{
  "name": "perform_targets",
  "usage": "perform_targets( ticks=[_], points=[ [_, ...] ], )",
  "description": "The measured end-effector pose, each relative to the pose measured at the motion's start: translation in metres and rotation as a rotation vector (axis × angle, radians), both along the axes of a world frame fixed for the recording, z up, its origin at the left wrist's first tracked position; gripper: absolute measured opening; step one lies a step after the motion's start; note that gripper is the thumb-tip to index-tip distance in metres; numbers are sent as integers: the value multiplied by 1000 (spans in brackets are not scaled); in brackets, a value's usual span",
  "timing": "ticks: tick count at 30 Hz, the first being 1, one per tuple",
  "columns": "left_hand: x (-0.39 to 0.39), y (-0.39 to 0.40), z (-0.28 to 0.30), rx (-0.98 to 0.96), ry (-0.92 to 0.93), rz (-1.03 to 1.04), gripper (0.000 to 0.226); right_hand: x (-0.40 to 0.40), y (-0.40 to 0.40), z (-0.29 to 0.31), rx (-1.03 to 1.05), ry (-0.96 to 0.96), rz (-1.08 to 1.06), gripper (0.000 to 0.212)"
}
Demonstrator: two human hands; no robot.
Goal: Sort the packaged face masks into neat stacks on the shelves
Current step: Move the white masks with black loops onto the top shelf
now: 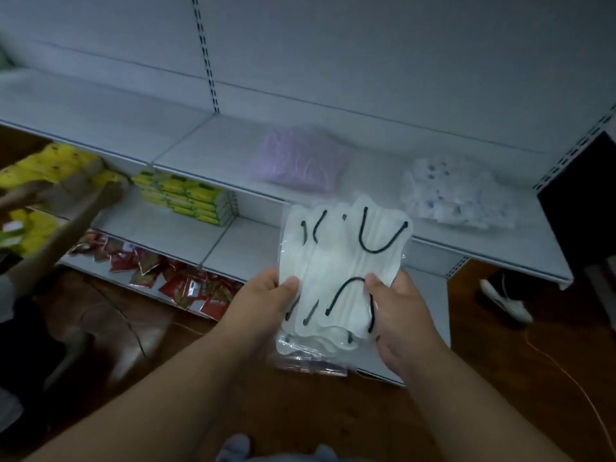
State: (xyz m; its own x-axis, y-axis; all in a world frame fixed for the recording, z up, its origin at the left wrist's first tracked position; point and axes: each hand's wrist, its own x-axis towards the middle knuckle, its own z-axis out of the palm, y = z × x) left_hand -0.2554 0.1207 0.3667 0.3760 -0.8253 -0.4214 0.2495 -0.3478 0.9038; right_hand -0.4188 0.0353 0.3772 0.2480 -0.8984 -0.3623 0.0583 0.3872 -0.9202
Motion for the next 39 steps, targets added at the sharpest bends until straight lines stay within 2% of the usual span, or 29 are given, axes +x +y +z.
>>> perform_targets(
  ticks=[3, 8, 15, 21, 24, 27, 29, 36, 39],
  points=[
    [11, -9, 22, -56, -96, -67, 17, 12, 4, 20, -51, -5, -74, 12],
    [51, -24, 94, -265, -264, -20, 10, 62, -2, 77, -252, -4, -156, 10],
    [112, -16, 181, -439, -292, 16, 13, 120, 4, 158, -433, -163, -194, 13],
    [133, -40, 258, -559, -374, 13, 20, 149, -20, 240, -560, -130, -298, 8],
    [135, -56, 292, -619, -345, 47, 15, 151, -34, 281, -600, -176, -302, 11],
    [130, -74, 325, -605, -251, 53, 30, 145, -55, 313, -604, -182, -321, 8],
    [129, -91, 342, -613, -261, 19, 35, 142, -75, 328, -615, -150, -340, 7],
    [142, -161, 379, -606, -377, 15, 17, 150, -168, 367, -747, -3, -295, 7],
    [154, -197, 386, -553, -435, 100, 16, 164, -214, 387, -724, 93, -191, 26]
  ],
)
